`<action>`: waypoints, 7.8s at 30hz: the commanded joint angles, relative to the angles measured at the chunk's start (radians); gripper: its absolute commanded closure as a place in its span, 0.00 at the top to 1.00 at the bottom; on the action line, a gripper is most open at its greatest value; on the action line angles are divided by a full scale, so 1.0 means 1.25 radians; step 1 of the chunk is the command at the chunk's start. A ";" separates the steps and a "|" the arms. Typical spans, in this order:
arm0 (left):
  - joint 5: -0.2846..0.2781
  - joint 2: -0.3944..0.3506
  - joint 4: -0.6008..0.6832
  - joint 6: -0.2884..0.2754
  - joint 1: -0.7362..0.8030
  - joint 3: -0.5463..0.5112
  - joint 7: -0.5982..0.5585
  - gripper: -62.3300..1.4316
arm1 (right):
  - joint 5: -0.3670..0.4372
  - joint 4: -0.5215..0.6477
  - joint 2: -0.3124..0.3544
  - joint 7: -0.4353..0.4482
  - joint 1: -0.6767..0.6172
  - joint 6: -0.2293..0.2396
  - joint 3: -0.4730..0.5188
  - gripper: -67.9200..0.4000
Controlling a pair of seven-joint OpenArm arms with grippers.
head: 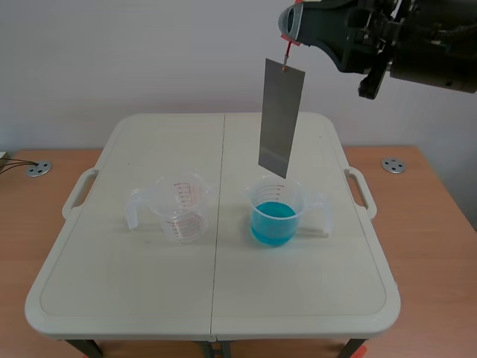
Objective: Hold the metal plate by the orange handle, dip it into the blue solution, take it out and point at it, then put the plate back in the beaker on the left.
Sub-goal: 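Point at the plate with the left hand, then lower the plate into the blue solution, then hold the plate still in the solution, then raise the plate and point at it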
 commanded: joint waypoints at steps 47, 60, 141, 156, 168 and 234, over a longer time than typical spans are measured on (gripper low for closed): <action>-0.005 0.022 -0.163 -0.007 -0.003 0.222 -0.001 0.06 | -0.208 -0.304 -0.092 0.116 0.021 0.120 0.002 0.03; -0.005 0.022 -0.163 -0.007 -0.004 0.222 0.001 0.06 | -0.311 -0.362 -0.117 0.181 0.021 0.120 0.002 0.03; -0.005 0.022 -0.163 -0.007 -0.004 0.222 0.001 0.06 | -0.187 -0.324 -0.122 0.049 0.020 0.120 0.023 0.03; -0.005 0.015 -0.098 -0.006 -0.003 0.154 0.047 0.06 | -0.045 -0.210 -0.097 -0.044 0.020 0.120 0.054 0.03; -0.005 0.013 0.117 -0.007 -0.040 0.019 0.073 0.06 | 0.017 -0.133 -0.079 -0.061 0.021 0.104 0.063 0.03; 0.118 0.299 -0.280 -0.104 -1.025 0.584 0.076 0.06 | 0.049 -0.064 -0.045 -0.033 0.021 0.080 0.066 0.03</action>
